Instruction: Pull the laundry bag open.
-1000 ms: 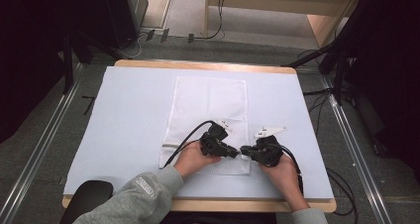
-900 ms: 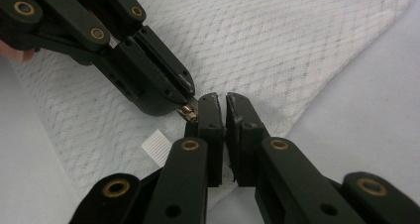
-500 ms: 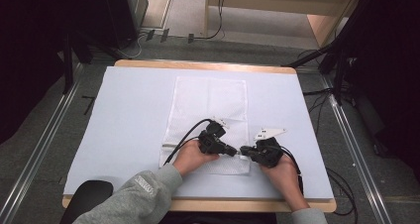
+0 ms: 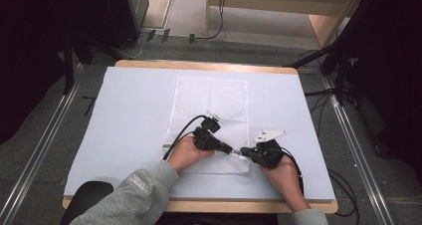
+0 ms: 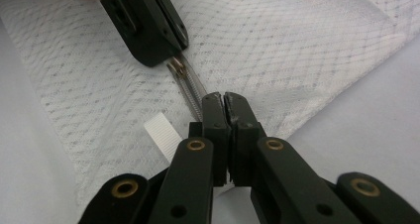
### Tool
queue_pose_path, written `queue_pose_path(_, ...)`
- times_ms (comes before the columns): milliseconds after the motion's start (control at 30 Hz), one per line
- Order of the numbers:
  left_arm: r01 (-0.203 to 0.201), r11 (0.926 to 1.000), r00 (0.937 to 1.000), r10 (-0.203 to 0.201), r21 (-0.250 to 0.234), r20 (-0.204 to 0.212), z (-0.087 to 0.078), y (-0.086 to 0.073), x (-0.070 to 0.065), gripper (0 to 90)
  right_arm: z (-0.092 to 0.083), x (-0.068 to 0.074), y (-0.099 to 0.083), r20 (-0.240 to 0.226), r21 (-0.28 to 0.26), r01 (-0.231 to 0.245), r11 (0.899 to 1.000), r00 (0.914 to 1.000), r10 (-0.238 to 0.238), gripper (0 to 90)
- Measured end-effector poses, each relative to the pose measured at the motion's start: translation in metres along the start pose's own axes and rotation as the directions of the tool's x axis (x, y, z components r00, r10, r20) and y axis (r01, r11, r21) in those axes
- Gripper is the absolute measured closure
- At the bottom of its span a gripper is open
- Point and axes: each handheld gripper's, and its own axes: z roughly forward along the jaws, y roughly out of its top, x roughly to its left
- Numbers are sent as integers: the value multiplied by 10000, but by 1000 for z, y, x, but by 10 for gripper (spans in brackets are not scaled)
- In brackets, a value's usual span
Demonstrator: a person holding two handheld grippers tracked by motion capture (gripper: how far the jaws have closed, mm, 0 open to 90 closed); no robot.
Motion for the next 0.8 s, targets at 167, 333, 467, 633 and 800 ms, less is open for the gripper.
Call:
queue_pose_path(167,-48,9999,10000,47,95,46,-7,-4,2,878,0,-1,-1,-127,-90,-144,9999,9998,143,896)
queue_pose_path(333,92,9999,9999,-93,124,107,-13,-6,5,878,0,-2,-1,-173,-114,-206,9997,9996,204,894)
queue_pose_path(467,181,9998,9997,-182,76,146,-19,-9,7,878,0,-2,-1,-180,-77,-186,9998,9997,184,894)
queue_pose_path(633,220,9997,9997,-221,111,77,-26,-11,7,878,0,-2,0,-168,-24,-212,9998,9996,212,893)
queue_pose_path(800,279,9996,9996,-279,67,29,-33,-14,8,877,0,-3,0,-199,4,-173,9998,9997,174,893)
